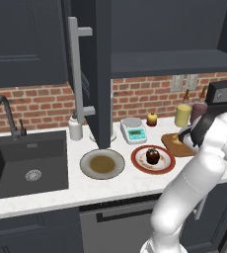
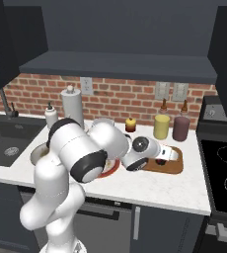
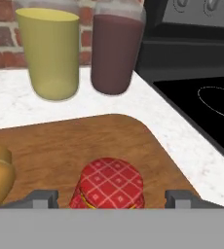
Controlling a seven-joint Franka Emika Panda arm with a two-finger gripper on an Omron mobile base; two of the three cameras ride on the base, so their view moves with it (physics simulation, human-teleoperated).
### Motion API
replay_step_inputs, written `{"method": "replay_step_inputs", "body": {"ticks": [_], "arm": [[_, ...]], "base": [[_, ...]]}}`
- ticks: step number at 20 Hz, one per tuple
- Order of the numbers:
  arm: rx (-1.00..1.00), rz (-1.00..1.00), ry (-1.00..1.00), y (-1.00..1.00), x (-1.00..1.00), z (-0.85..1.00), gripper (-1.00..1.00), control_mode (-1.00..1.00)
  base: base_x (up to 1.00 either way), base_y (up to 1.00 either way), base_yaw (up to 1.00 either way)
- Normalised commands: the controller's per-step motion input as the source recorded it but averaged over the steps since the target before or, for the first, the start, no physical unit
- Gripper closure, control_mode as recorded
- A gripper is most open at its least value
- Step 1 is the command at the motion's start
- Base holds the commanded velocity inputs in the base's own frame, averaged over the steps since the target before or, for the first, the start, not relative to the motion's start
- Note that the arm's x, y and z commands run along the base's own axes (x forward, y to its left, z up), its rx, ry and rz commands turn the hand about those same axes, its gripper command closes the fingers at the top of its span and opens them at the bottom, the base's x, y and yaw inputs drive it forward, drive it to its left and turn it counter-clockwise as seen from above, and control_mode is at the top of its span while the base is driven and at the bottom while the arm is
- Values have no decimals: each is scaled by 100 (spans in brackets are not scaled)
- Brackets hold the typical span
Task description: From the different types of pastries on the counter, select a croissant and place it on the cutting board. Then retrieve a jar of jam from the cabinet and place it alongside the croissant on the cutting board.
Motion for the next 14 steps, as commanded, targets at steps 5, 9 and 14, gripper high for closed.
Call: {"method": "replay_step_inputs", "body": {"ticks": [5,9,14], "arm": [[0,0,0,-17,-13,-1,-100,-100],[0,0,0,-13,-11,0,-100,-100],[0,0,-1,-3,-26,23,-100,-100]], "base": [[0,0,0],[0,0,0],[0,0,0]]}}
